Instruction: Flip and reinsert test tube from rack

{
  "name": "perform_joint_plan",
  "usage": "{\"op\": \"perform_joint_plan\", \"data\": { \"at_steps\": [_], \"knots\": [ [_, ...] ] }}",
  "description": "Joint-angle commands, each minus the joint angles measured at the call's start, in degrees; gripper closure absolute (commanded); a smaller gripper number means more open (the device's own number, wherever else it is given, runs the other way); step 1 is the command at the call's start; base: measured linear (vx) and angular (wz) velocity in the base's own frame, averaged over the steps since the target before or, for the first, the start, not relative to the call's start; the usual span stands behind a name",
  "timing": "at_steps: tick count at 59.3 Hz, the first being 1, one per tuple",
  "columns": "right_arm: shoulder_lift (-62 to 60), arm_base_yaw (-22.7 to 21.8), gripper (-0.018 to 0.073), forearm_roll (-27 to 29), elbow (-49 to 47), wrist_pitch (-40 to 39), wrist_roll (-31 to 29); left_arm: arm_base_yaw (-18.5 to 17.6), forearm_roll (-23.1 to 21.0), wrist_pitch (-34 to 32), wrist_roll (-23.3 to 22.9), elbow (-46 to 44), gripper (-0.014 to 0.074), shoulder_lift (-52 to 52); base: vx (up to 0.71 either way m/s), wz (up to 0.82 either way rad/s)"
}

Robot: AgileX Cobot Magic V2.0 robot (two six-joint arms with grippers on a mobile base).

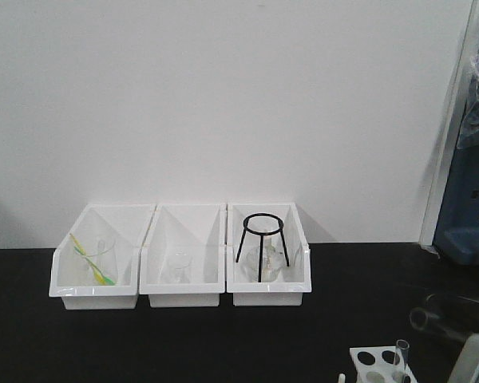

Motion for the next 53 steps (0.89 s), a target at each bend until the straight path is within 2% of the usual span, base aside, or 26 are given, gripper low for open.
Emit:
{"op": "perform_joint_plan", "data": {
  "at_steps": [1,8,12,16,23,27,34,37,42,48,53],
  "knots": [
    [-0.59,-0.16,0.0571,-7.33,-2.18,1.97,-5.17,-0.39,-0.26,-4.54,-0.03,0.12,0.0603,-0.65,0.00,0.00],
    [-0.59,-0.16,0.0571,-8.87,-2.18,3.67,-4.21,-0.39,-0.26,-4.54,-0.03,0.12,0.0603,-0.65,0.00,0.00],
    [-0.59,-0.16,0.0571,-7.12,-2.18,2.90,0.08,-0.39,-0.26,-4.54,-0.03,0.12,0.0603,-0.65,0.00,0.00],
    [-0.59,-0.16,0.0571,-2.90,-2.24,1.28,10.17,-0.39,-0.26,-4.54,-0.03,0.12,0.0603,-0.65,0.00,0.00],
    [-0.59,-0.16,0.0571,7.07,-2.18,-3.01,32.21,-0.39,-0.26,-4.54,-0.03,0.12,0.0603,-0.65,0.00,0.00],
    [-0.59,-0.16,0.0571,9.68,-2.18,-6.64,40.66,-0.39,-0.26,-4.54,-0.03,0.12,0.0603,-0.65,0.00,0.00],
    [-0.59,-0.16,0.0571,12.02,-2.18,-12.37,50.44,-0.39,-0.26,-4.54,-0.03,0.12,0.0603,-0.65,0.00,0.00],
    [-0.59,-0.16,0.0571,13.18,-1.98,-14.04,52.55,-0.39,-0.26,-4.54,-0.03,0.12,0.0603,-0.65,0.00,0.00],
    [-0.59,-0.54,0.0571,13.74,-0.26,-17.97,51.82,-0.39,-0.26,-4.54,-0.03,0.12,0.0603,-0.65,0.00,0.00],
    [-0.59,-2.63,0.0571,17.66,5.62,-29.04,51.50,-0.39,-0.26,-4.54,-0.03,0.12,0.0603,-0.65,0.00,0.00],
    [-0.59,-4.90,0.0571,22.58,11.25,-40.49,48.90,-0.39,-0.26,-4.54,-0.03,0.12,0.0603,-0.65,0.00,0.00]
  ]
}}
